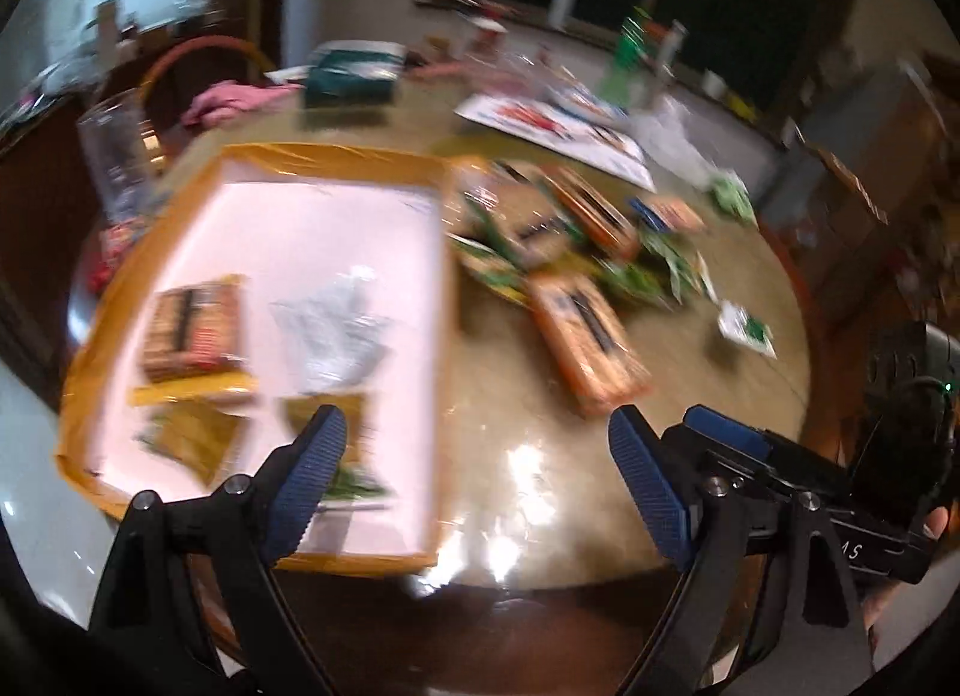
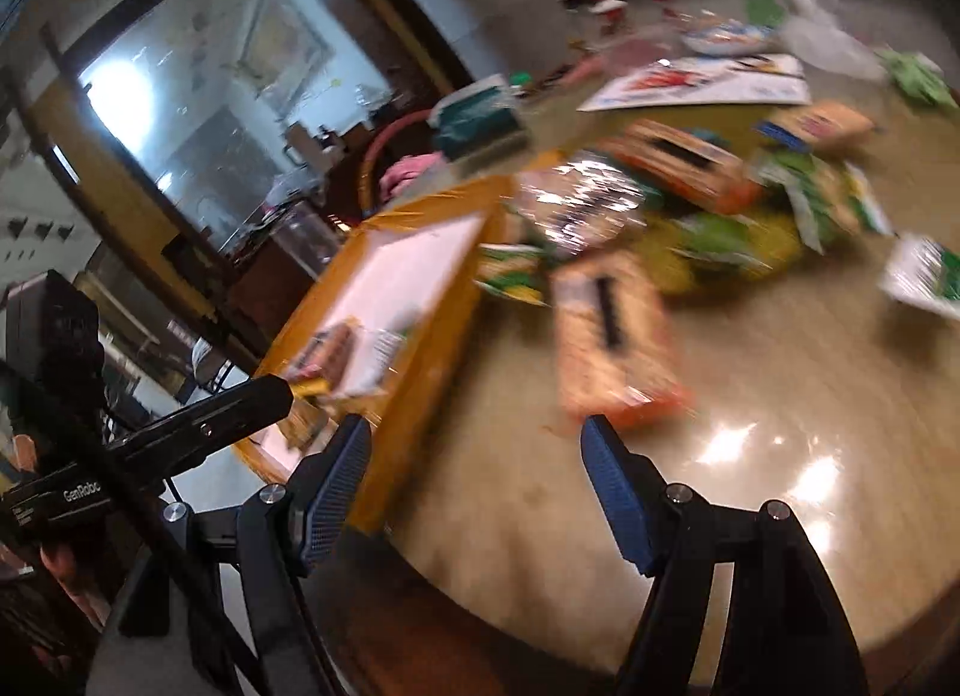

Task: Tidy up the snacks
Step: 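Grasp another wrapped cracker pack with the left gripper, then grasp the white-green granule sachet with the right gripper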

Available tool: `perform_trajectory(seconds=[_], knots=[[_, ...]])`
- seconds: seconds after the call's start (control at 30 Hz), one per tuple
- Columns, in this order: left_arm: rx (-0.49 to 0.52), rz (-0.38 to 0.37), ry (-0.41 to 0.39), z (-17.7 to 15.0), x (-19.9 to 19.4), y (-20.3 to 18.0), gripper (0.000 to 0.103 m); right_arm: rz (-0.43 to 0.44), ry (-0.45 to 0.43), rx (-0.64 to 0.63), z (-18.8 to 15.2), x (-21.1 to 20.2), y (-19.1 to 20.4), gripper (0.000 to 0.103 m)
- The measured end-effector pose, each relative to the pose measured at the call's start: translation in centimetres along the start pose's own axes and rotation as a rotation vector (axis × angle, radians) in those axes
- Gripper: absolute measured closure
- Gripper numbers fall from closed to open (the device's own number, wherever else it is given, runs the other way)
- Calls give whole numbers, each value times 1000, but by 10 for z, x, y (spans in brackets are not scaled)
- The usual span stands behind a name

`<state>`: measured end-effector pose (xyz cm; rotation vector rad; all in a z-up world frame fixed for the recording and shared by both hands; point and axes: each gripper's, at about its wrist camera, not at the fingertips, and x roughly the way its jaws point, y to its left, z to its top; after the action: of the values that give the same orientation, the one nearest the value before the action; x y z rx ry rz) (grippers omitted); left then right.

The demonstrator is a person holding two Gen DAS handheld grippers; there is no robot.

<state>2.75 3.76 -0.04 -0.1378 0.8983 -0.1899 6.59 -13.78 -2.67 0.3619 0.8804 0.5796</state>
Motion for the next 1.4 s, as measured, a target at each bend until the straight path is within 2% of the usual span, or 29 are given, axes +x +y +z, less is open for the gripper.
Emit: perform_trajectory(seconds=[0.1, 0.33, 0.43, 0.63, 0.67, 0.83, 1.0, 1.17, 1.4], knots=[[36, 3, 43, 3, 18, -27, 14, -45, -25, 52, -11, -18, -26, 30], [30, 10, 124, 23, 67, -63, 14, -159, -43, 131, -16, -40, -66, 31], [40, 54, 150, 32, 92, -75, 14, -187, -46, 154, -19, -44, -78, 31], [66, 234, 214, 46, 145, -90, 14, -216, -62, 184, -28, -58, -96, 31], [63, 245, 222, 46, 147, -90, 17, -219, -63, 185, -28, -60, -98, 31], [69, 183, 188, 33, 140, -89, 43, -246, -83, 190, -27, -66, -104, 31], [154, 146, 165, -1, 112, -90, 44, -258, -85, 236, -21, -67, -119, 31], [214, 84, 188, -36, 81, -86, 44, -287, -93, 285, -10, -67, -136, 33], [214, 10, 226, -54, 62, -76, 44, -286, -90, 361, 16, -65, -165, 33]])
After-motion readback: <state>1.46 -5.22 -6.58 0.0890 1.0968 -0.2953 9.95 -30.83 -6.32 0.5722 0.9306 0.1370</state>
